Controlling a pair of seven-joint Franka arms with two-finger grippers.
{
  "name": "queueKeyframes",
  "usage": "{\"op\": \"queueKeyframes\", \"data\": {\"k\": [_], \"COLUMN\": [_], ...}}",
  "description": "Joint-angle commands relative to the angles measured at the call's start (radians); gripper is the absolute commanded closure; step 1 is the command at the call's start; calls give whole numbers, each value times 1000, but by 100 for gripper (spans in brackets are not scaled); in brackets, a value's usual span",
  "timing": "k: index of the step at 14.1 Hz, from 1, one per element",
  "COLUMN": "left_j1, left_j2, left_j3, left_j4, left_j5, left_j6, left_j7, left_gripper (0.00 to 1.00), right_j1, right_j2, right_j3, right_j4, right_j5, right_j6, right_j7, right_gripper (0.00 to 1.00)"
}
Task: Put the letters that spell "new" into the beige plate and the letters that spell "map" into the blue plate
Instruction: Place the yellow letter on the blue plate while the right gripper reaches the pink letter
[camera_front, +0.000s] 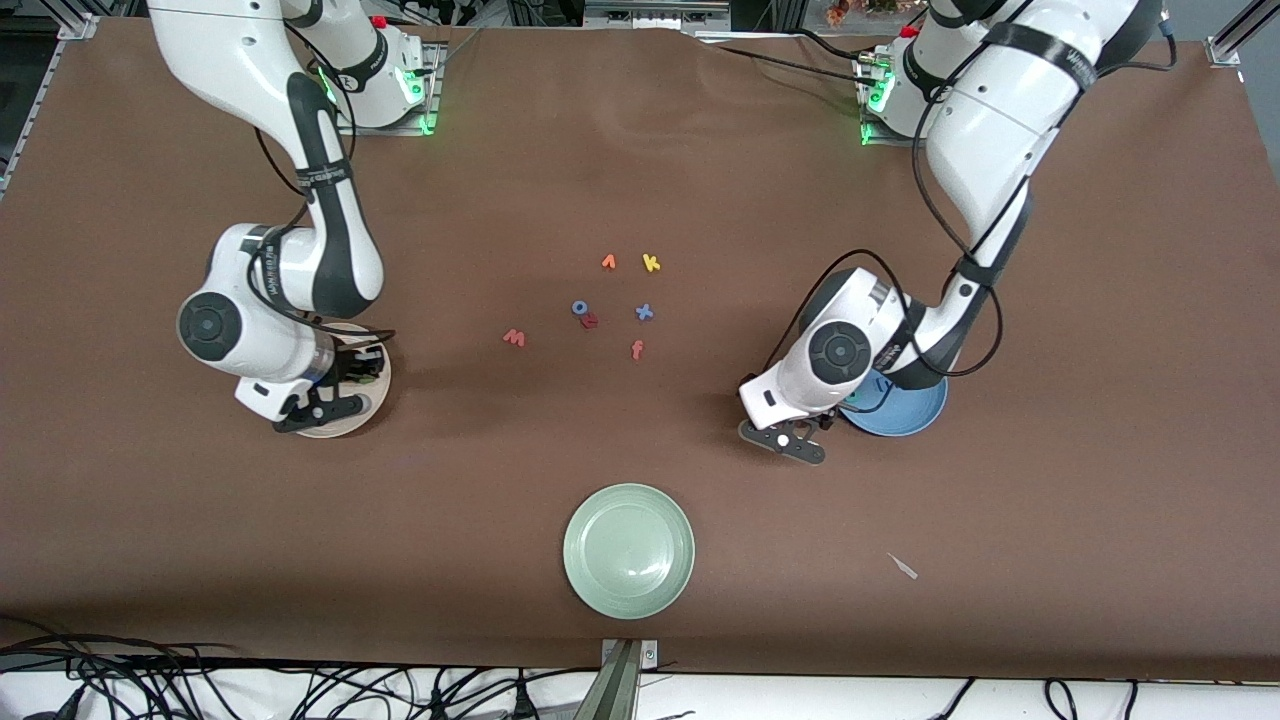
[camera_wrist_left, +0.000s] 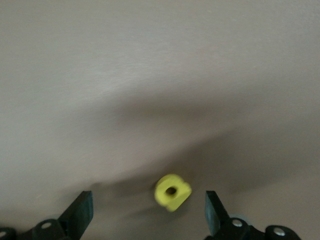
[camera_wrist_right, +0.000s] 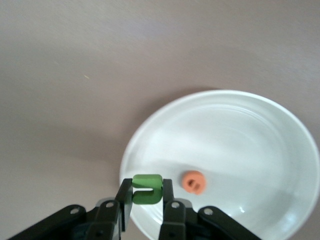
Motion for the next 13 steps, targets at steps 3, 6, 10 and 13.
{"op": "queueKeyframes", "data": {"k": [3,6,10,13], "left_j1": [-29,-29,-29,-27], "left_j2": [22,24,21,16], "left_j3": [13,13,13,13], "left_j4": [49,46,35,32], "left_j5": [41,39,30,30], "left_j6": [0,0,-11,-25], "left_j7": [-15,-16,-18,-18], "left_gripper": [19,38,40,41], "right_j1": [-11,23,58,128], "right_j2": [-22,-33,-54,-54], "right_j3": [10,60,141,143], "right_j4": [-27,-18,-21,-36], "right_j5": [15,14,11,3], "right_j6": [8,8,11,27], "right_j7": [-33,97,105,85], "right_gripper": [0,0,0,0]}}
